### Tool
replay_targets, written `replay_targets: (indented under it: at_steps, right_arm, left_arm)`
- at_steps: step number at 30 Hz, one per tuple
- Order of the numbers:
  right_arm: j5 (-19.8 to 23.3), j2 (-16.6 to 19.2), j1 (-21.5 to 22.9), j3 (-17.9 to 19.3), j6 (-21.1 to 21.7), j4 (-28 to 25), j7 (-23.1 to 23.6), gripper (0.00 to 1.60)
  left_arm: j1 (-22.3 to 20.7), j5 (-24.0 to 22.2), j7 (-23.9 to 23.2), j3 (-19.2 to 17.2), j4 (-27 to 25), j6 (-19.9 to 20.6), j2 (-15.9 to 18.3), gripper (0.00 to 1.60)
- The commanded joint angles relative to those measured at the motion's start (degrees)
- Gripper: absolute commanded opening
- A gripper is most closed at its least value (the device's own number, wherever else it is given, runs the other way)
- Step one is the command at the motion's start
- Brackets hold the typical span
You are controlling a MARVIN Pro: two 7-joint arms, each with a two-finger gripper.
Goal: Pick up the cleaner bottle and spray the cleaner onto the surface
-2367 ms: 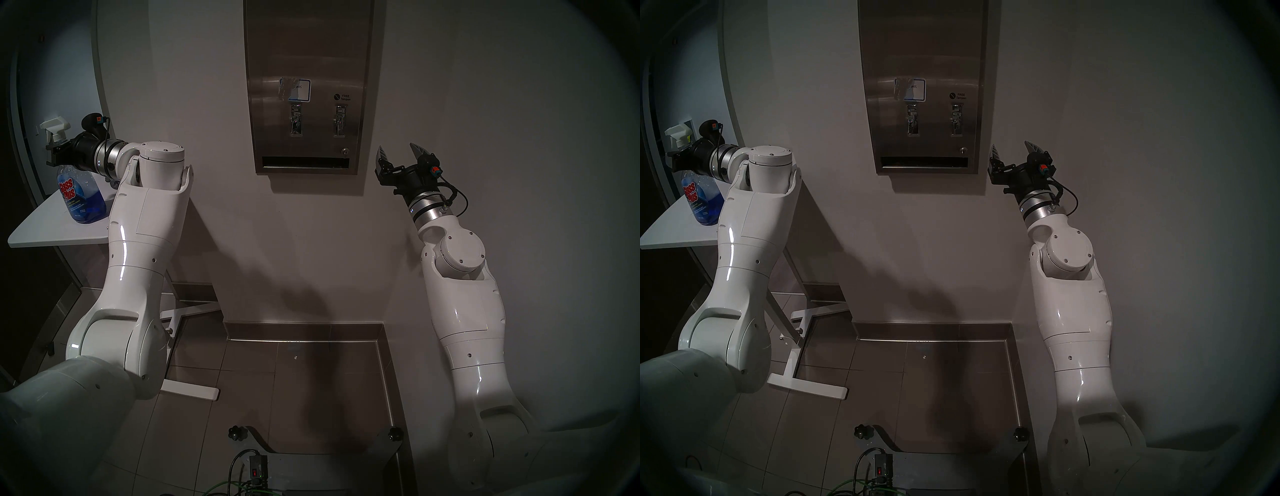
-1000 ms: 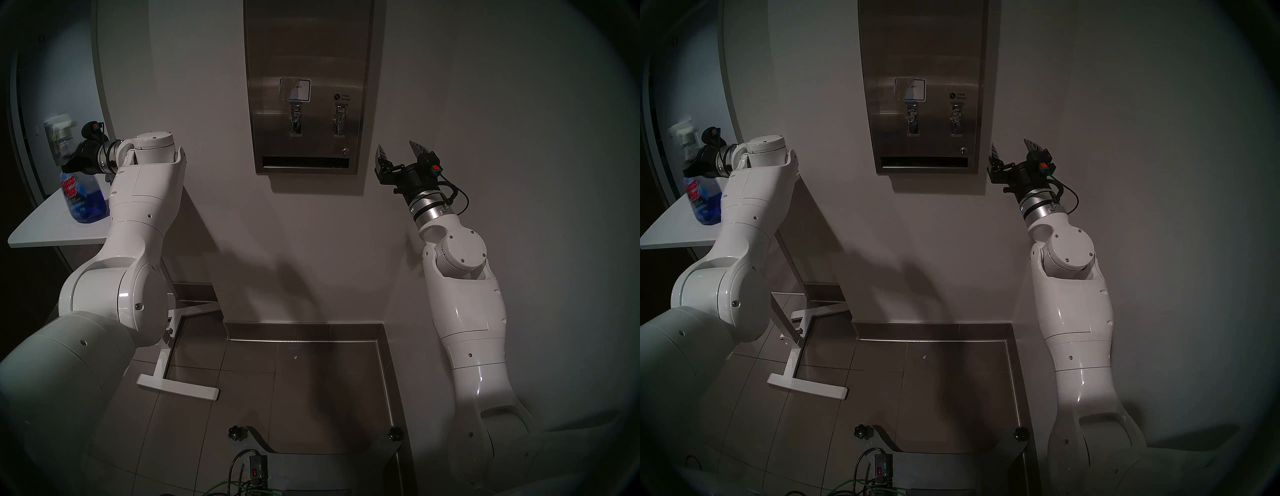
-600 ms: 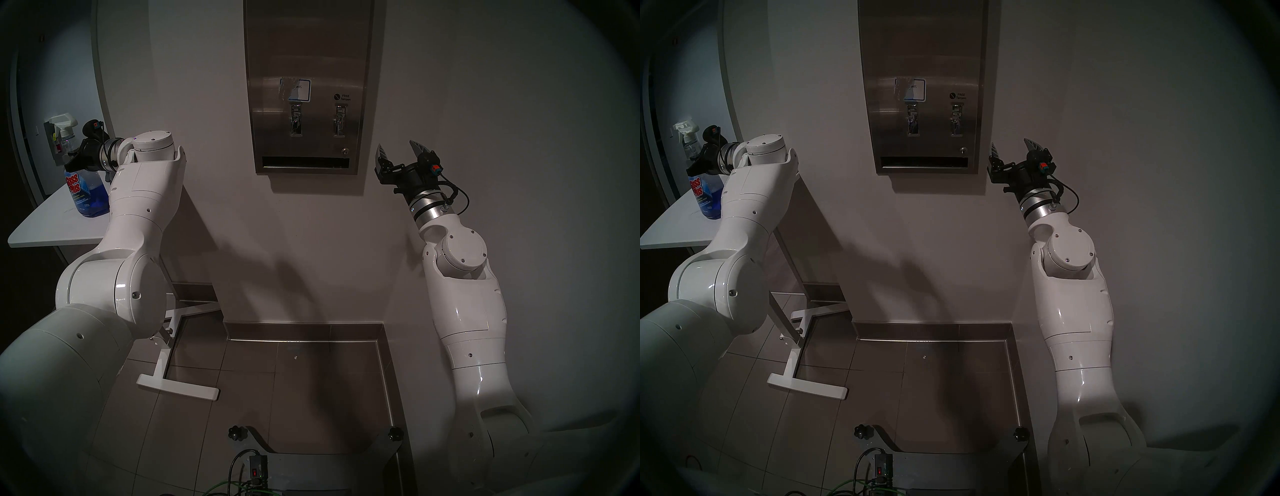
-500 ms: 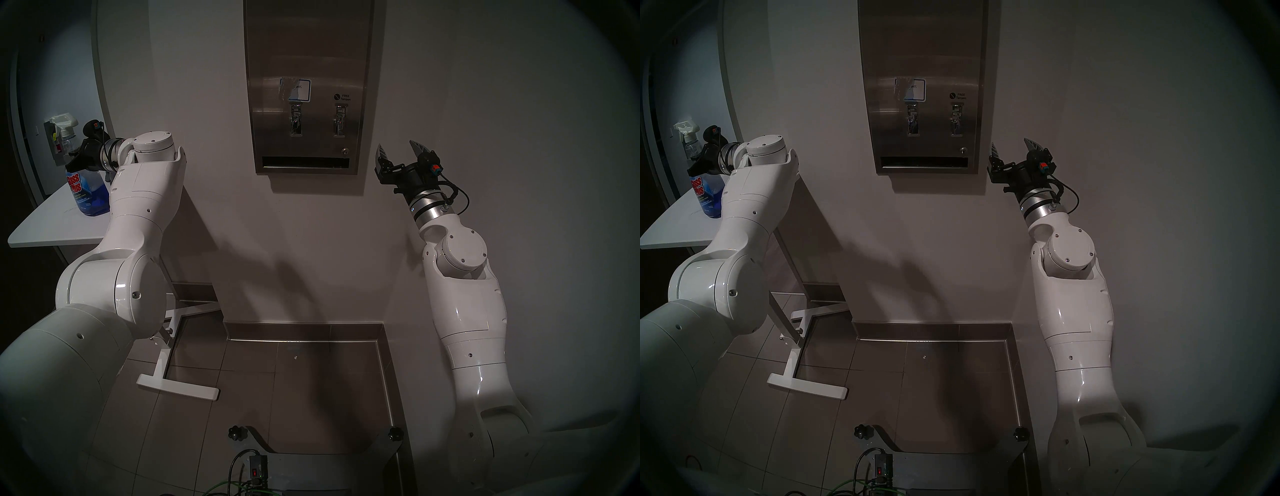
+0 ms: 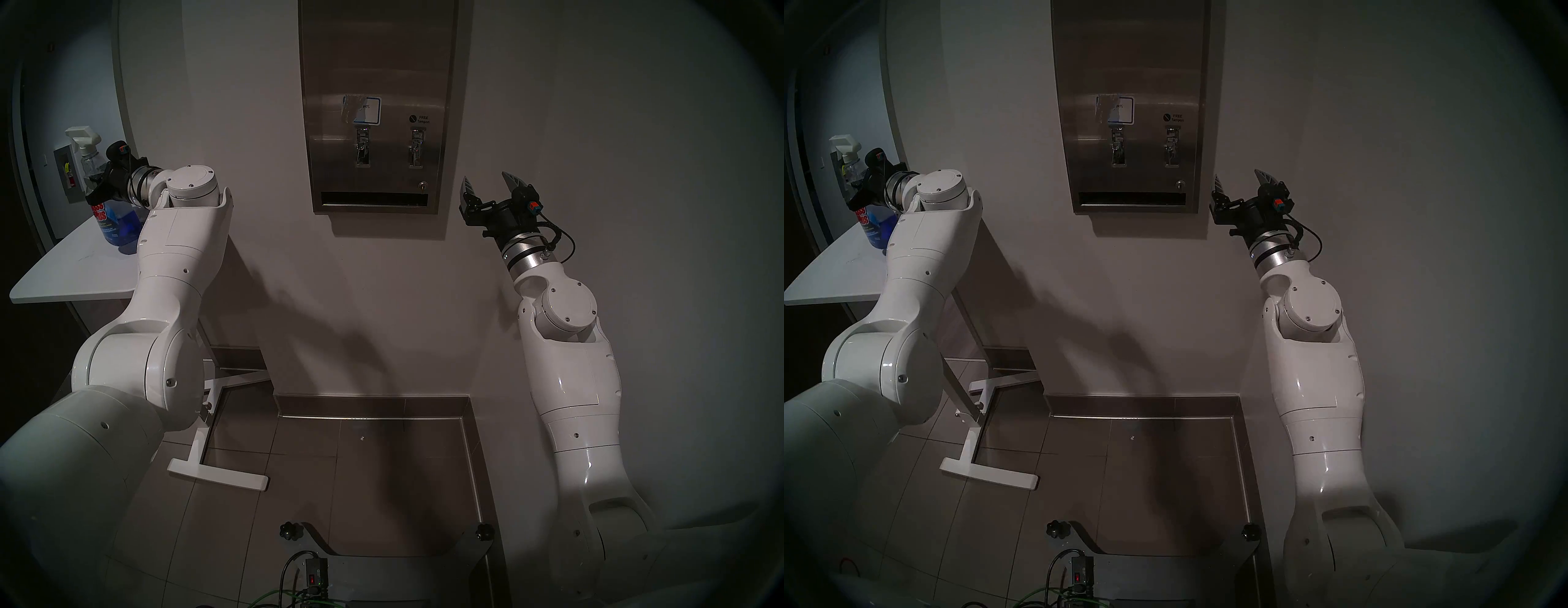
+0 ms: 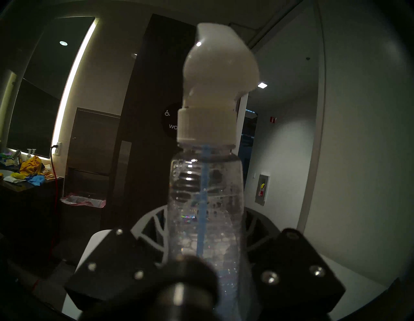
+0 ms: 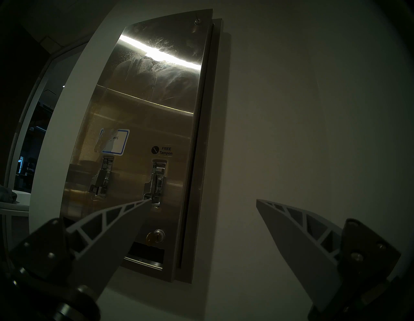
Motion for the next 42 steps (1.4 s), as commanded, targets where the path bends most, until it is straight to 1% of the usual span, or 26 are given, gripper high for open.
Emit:
replay_targets:
  at_steps: [1,16,20,25,26,27,31,32,35,38,39,40,41,42]
  right_arm:
    - [0.0,-0.1,1.9,-0.1,-0.4,-2.2,-0.1,1.6]
    - [-0.1,-0.2,1.9,0.0,-0.4,-2.2,0.0,1.6]
    - [-0.1,-0.2,1.9,0.0,-0.4,-2.2,0.0,1.6]
    - [-0.1,-0.2,1.9,0.0,-0.5,-2.0,0.1,1.6]
    - [-0.1,-0.2,1.9,0.0,-0.5,-2.0,0.1,1.6]
    - [-0.1,-0.2,1.9,0.0,-0.5,-2.0,0.1,1.6]
    - [-0.1,-0.2,1.9,0.0,-0.5,-2.0,0.1,1.6]
    - [-0.1,-0.2,1.9,0.0,-0.5,-2.0,0.1,1.6]
    - [-0.1,-0.2,1.9,0.1,-0.5,-2.0,0.1,1.6]
    - [-0.1,-0.2,1.9,0.1,-0.5,-2.0,0.1,1.6]
    - [-0.1,-0.2,1.9,0.1,-0.5,-2.0,0.2,1.6]
    - [-0.1,-0.2,1.9,0.1,-0.5,-2.0,0.2,1.6]
    - [-0.1,-0.2,1.9,0.1,-0.5,-2.0,0.2,1.6]
    - [-0.1,-0.2,1.9,0.1,-0.5,-2.0,0.2,1.6]
  left_arm:
    - [-0.5,0.9,-1.7,1.0,-5.3,-2.8,1.6,0.0]
    - [1.1,-0.2,-2.5,1.3,-7.5,-2.9,2.3,0.0]
    - [2.0,-0.2,-4.1,2.4,-8.9,-3.9,2.7,0.0]
    - [3.2,-2.0,-8.8,3.6,-12.4,-5.7,2.3,0.0]
    - [2.8,-2.2,-9.2,3.8,-11.9,-6.1,2.1,0.0]
    - [3.4,-2.7,-10.4,4.0,-13.0,-6.2,2.1,0.0]
    - [4.1,-5.1,-14.0,4.6,-14.6,-6.7,1.7,0.0]
    - [4.7,-5.8,-15.5,4.4,-15.8,-6.6,1.7,0.0]
    - [5.4,-8.3,-18.3,4.8,-17.3,-6.3,1.7,0.0]
    - [6.4,-10.3,-21.4,5.5,-19.0,-5.8,2.0,0.0]
    - [6.2,-10.8,-21.6,5.9,-18.8,-6.0,1.9,0.0]
    - [6.7,-11.6,-23.2,5.9,-19.8,-5.7,2.1,0.0]
    - [6.7,-12.1,-23.6,6.4,-19.8,-5.9,2.1,0.0]
    - [7.3,-12.8,-25.1,6.4,-20.9,-5.7,2.2,0.0]
